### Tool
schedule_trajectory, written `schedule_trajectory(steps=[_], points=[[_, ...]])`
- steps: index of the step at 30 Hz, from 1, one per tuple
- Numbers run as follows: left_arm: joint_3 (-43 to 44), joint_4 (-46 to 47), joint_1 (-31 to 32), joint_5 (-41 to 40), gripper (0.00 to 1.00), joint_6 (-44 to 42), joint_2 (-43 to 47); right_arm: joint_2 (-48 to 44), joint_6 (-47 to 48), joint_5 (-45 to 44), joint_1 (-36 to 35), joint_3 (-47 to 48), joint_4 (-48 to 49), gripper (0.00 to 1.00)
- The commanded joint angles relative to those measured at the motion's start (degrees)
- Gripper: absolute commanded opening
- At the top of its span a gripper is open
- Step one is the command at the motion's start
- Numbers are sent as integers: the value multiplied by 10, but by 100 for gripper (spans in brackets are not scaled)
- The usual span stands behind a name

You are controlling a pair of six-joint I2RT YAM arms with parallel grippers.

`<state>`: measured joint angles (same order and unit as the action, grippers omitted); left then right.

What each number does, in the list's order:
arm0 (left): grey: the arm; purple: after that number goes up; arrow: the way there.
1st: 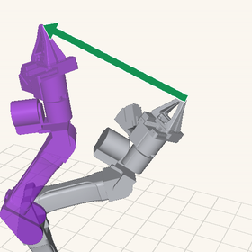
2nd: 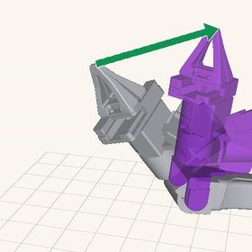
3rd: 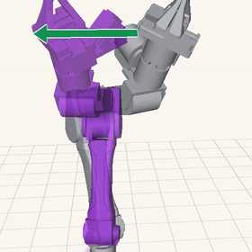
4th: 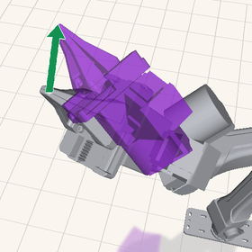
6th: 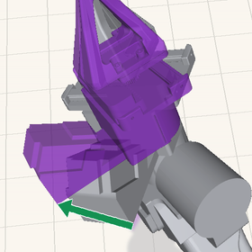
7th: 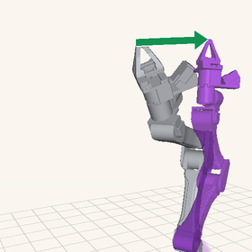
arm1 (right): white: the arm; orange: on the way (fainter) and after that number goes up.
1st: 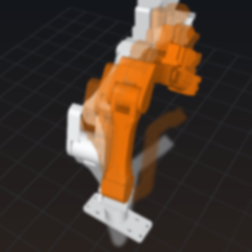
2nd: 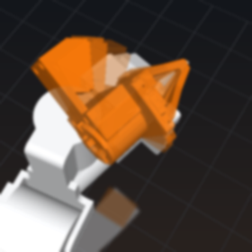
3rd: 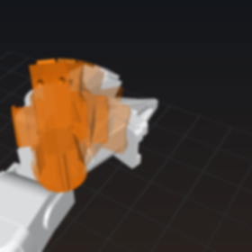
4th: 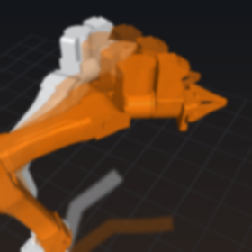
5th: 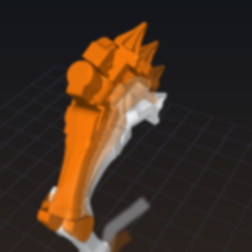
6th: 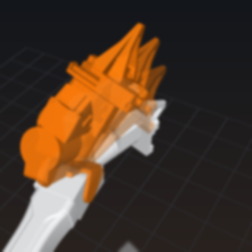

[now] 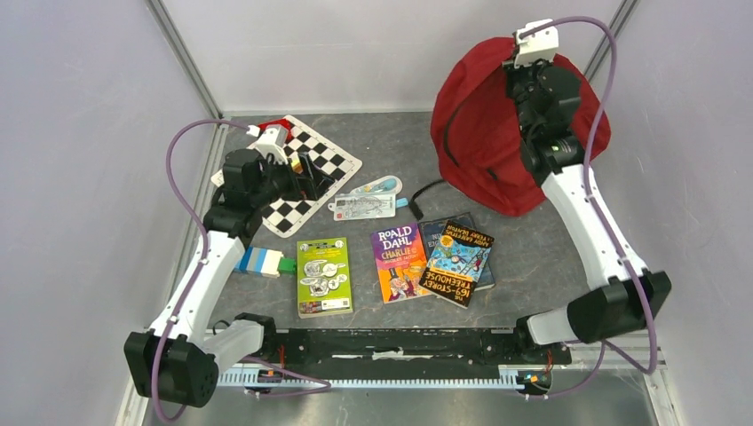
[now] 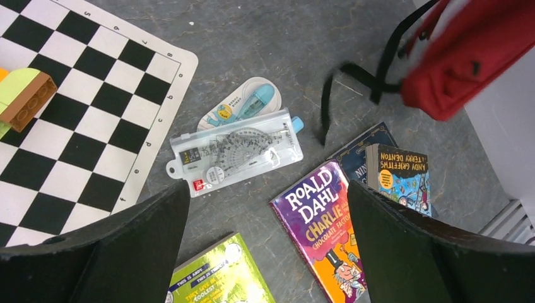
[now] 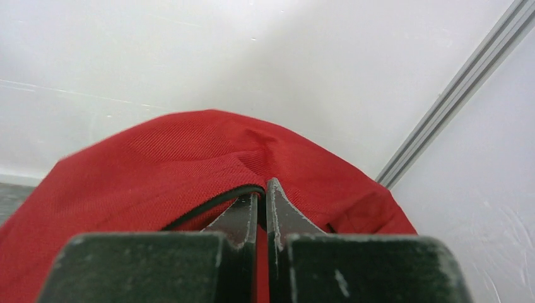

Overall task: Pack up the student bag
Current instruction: Place the student bag at the center of the board.

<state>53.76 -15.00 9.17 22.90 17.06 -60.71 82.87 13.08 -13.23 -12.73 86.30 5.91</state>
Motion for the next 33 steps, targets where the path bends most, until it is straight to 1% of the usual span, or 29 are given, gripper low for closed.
schedule_trajectory(steps=[1,5,8,10,12,14,15,17,20,22,26,28,30,33], points=[[-15,51,11,33,100,6,19,-85,-45,-2,-17,-13,-30,0],[-22,79,30,79,100,10,23,-156,-58,59,-24,-68,-38,0],[-23,89,62,107,100,9,26,-192,-64,120,-30,-100,-57,0],[-24,84,102,104,100,-7,32,-212,-74,145,-35,-121,-79,0],[-25,76,137,93,100,-27,41,-226,-85,183,-39,-154,-75,0],[-27,78,155,91,100,-34,54,-238,-91,226,-48,-193,-64,0],[-30,84,159,91,100,-34,65,-240,-94,239,-56,-212,-47,0],[-43,104,159,82,100,-35,91,-242,-99,257,-74,-235,-47,0],[-64,121,159,37,100,-21,130,-251,-105,261,-103,-276,-47,0],[-67,108,159,3,100,28,145,-262,-106,264,-124,-313,-37,0],[-68,76,159,-7,100,123,197,-264,-117,265,-167,-374,-17,0],[-63,38,159,-31,100,139,231,-249,-118,258,-193,-391,-9,0],[-39,-21,159,-53,100,132,247,-232,-118,233,-220,-394,-12,0],[0,-96,159,-68,100,127,236,-213,-115,207,-254,-396,-16,0]])
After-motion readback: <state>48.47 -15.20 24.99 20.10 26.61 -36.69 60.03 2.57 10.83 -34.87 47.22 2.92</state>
